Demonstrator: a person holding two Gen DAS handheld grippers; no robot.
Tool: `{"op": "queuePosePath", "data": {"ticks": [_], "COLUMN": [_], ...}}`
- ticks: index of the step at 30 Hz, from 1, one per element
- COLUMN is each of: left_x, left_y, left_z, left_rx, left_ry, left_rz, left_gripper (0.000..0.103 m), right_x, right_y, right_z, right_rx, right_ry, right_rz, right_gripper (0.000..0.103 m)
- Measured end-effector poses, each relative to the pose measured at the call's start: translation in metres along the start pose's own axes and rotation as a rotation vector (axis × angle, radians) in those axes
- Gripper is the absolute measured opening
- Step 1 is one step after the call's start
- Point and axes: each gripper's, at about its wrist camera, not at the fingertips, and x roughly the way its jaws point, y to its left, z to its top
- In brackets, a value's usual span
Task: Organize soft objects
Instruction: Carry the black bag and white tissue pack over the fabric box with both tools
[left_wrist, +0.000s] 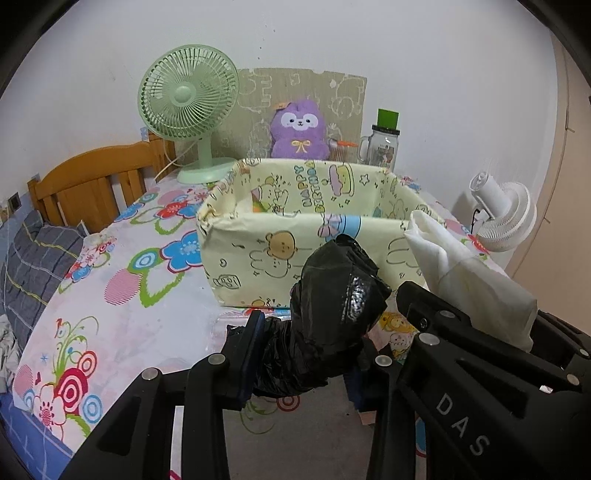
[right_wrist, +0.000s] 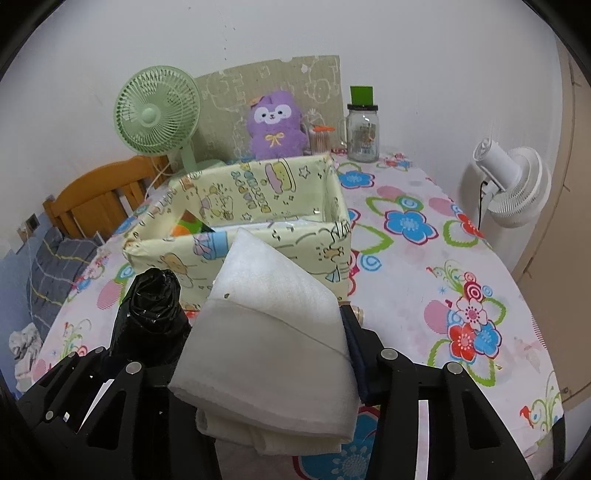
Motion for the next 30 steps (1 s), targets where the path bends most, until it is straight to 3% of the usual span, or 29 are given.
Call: {"op": "queuePosePath", "data": {"ticks": [30], "left_x": [-0.05], "left_y": [0.001], "left_z": [0.04], "left_rx": [-0.014], "left_ry": [-0.069], "left_rz": [0.004], "left_gripper": [0.039], "right_x": [-0.055], "right_y": [0.011], "right_z": [0.039], "right_rx": [-0.008], "right_ry": [-0.091], "right_rz": [0.007], "right_gripper": [0.051]}}
